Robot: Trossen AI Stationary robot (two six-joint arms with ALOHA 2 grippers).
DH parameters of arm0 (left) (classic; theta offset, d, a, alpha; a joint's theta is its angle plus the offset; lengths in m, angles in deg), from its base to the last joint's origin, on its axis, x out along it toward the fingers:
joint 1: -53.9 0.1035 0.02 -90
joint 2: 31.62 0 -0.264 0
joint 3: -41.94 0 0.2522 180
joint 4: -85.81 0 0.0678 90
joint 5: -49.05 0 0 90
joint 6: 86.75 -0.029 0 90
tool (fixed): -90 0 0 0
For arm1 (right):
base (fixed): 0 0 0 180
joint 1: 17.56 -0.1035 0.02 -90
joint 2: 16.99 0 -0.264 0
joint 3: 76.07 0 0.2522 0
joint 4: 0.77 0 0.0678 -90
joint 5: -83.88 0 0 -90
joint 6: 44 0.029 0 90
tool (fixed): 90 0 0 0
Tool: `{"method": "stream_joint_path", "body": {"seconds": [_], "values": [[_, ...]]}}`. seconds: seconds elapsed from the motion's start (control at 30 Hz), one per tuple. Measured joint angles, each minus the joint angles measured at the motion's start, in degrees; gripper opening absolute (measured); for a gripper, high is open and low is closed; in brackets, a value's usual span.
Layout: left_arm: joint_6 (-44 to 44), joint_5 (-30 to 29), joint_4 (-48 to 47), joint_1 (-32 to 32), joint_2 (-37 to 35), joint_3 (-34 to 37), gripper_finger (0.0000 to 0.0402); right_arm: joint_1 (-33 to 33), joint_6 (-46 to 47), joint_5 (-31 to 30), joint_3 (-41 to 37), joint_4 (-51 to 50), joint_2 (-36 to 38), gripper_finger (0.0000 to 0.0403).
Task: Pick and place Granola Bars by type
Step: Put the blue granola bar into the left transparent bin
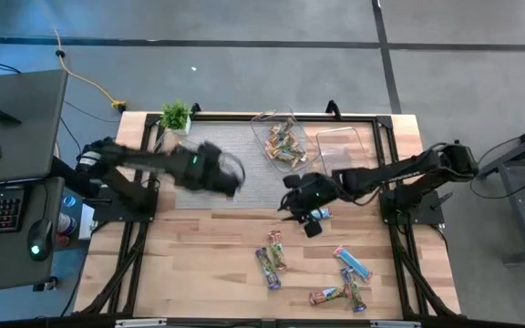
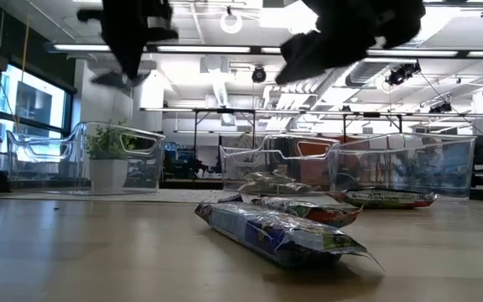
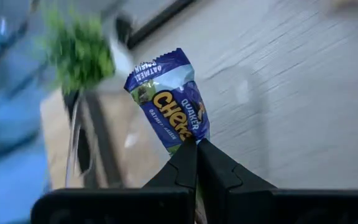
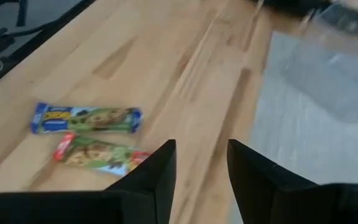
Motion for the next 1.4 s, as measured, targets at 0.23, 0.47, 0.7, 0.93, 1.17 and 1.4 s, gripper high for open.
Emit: {"method": "stream_joint_path", "body": {"seconds": [0.23, 0.47, 0.7, 0.93, 1.17, 1.4], "values": [[-10.5, 9.7, 7.8, 16.3, 0.3, 10.9, 0.0000, -3.8, 4.5, -2.8, -3.7, 0.1, 0.0, 0.0126], [-23.5, 20.1, 27.2, 23.6, 0.4, 23.0, 0.0001, -4.9, 6.0, -3.7, -8.0, 5.0, 0.0, 0.0126], [-25.5, 22.7, 33.0, 25.4, 0.1, 26.0, 0.0019, -5.0, 7.9, -3.3, -11.9, 9.5, 0.0, 0.0126], [-29.5, 19.4, 31.0, 25.5, 0.4, 22.6, 0.0093, -5.0, 7.9, -3.5, -12.7, 10.2, 0.0, 0.0126], [-30.4, 22.8, 21.1, 24.4, 0.5, 7.9, 0.0121, -5.0, 7.9, -3.5, -12.7, 10.8, 0.0, 0.0126], [-34.5, 32.1, 21.1, 15.4, 0.3, -7.4, 0.0121, -5.0, 7.9, -3.6, -12.7, 10.8, 0.0, 0.0126]]}}
